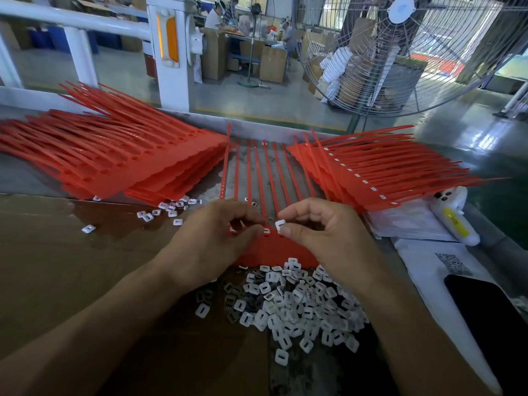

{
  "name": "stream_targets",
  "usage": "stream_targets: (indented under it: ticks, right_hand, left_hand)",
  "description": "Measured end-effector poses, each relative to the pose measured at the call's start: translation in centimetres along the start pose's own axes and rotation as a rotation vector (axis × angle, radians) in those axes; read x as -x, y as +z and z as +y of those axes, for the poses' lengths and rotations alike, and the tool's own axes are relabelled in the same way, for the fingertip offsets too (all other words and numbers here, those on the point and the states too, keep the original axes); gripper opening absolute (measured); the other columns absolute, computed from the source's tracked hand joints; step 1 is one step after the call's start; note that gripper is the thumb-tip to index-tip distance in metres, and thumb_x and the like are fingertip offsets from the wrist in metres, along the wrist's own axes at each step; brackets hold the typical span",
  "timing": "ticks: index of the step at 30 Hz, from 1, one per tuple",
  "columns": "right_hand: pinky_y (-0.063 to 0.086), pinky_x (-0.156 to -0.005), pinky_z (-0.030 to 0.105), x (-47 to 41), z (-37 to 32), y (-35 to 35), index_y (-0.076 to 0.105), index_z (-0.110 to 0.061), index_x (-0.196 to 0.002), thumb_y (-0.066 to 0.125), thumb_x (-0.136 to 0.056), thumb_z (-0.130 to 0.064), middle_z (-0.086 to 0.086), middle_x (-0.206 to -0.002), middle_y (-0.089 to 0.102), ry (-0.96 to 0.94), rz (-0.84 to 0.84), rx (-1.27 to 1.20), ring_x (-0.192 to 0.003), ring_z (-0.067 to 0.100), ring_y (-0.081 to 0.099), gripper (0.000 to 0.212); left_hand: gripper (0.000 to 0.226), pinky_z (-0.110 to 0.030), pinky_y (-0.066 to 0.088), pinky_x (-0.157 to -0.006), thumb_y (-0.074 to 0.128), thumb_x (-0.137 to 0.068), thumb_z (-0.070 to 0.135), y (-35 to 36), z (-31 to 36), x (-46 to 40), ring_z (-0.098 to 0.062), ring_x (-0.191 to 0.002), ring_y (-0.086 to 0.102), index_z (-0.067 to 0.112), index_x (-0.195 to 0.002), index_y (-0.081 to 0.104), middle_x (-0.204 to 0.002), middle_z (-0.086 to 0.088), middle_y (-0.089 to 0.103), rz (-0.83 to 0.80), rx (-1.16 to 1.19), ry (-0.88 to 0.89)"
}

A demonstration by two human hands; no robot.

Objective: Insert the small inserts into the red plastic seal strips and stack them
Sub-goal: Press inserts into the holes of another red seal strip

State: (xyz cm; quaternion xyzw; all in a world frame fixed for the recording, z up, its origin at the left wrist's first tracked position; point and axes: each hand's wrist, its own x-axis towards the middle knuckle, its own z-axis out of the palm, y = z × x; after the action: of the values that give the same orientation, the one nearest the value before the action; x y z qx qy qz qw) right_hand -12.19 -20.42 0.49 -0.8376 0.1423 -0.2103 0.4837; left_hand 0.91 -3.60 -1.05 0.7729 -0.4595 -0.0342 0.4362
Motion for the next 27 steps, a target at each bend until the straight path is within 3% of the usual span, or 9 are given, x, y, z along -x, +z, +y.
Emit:
stream_targets:
  ticks: [7, 11, 16, 20, 22, 27]
  right_hand:
    - [0.052, -0.085, 0.025, 0.2, -0.3, 1.1, 0.076, -0.037, -0.099, 0.079, -0.09, -0.018, -0.016, -0.096, 0.076, -0.054, -0.014, -0.012, -0.095, 0.001, 0.071, 0.021]
    - [0.053, -0.079, 0.017, 0.1, -0.2, 1.3, 0.077, -0.035, -0.099, 0.079, -0.09, -0.018, -0.015, -0.095, 0.076, -0.064, -0.021, -0.022, -0.093, 0.002, 0.072, 0.02]
    - [0.05, -0.082, 0.008, 0.3, -0.2, 1.4, 0.077, -0.035, -0.103, 0.077, -0.092, -0.02, -0.018, -0.098, 0.076, -0.113, -0.015, -0.051, -0.097, -0.002, 0.07, 0.018]
    - [0.054, -0.086, 0.016, 0.3, -0.4, 1.5, 0.076, -0.034, -0.107, 0.076, -0.093, -0.017, -0.014, -0.1, 0.077, -0.155, -0.033, -0.057, -0.1, 0.003, 0.072, 0.022]
    - [0.055, -0.087, 0.018, 0.3, -0.4, 1.5, 0.076, -0.033, -0.109, 0.076, -0.093, -0.017, -0.012, -0.1, 0.077, -0.163, -0.04, -0.06, -0.1, 0.005, 0.072, 0.022]
    - [0.053, -0.08, 0.013, 0.4, -0.5, 1.6, 0.078, -0.032, -0.104, 0.075, -0.094, -0.018, -0.014, -0.097, 0.077, -0.187, -0.005, -0.082, -0.096, 0.003, 0.072, 0.018]
  left_hand:
    - [0.008, -0.01, 0.043, -0.061, 0.07, -0.095, 0.027, 0.1, 0.0, -0.1, 0.006, -0.062, 0.058, 0.03, -0.09, 0.075, -0.079, 0.015, 0.071, -0.05, 0.266, -0.012]
    - [0.009, -0.014, 0.044, -0.061, 0.07, -0.094, 0.028, -0.1, 0.0, -0.1, 0.003, -0.062, 0.057, 0.027, -0.088, 0.075, -0.078, 0.008, 0.071, -0.066, 0.336, -0.019]
    - [0.013, -0.029, 0.051, -0.065, 0.068, -0.093, 0.034, -0.3, 0.1, 0.0, -0.021, -0.073, 0.065, 0.023, -0.088, 0.074, -0.083, -0.003, 0.072, -0.079, 0.399, -0.029]
    - [0.019, -0.05, 0.052, -0.071, 0.065, -0.094, 0.036, -0.3, 0.2, 0.0, -0.041, -0.08, 0.062, 0.019, -0.09, 0.074, -0.085, -0.014, 0.07, -0.084, 0.433, -0.028]
    - [0.02, -0.055, 0.051, -0.073, 0.065, -0.095, 0.036, -0.4, 0.2, -0.1, -0.042, -0.081, 0.062, 0.019, -0.091, 0.073, -0.087, -0.017, 0.069, -0.097, 0.442, -0.037]
    - [0.019, -0.04, 0.048, -0.066, 0.063, -0.096, 0.04, -0.5, 0.0, -0.1, -0.029, -0.071, 0.06, 0.023, -0.092, 0.072, -0.083, -0.01, 0.069, -0.122, 0.43, -0.01]
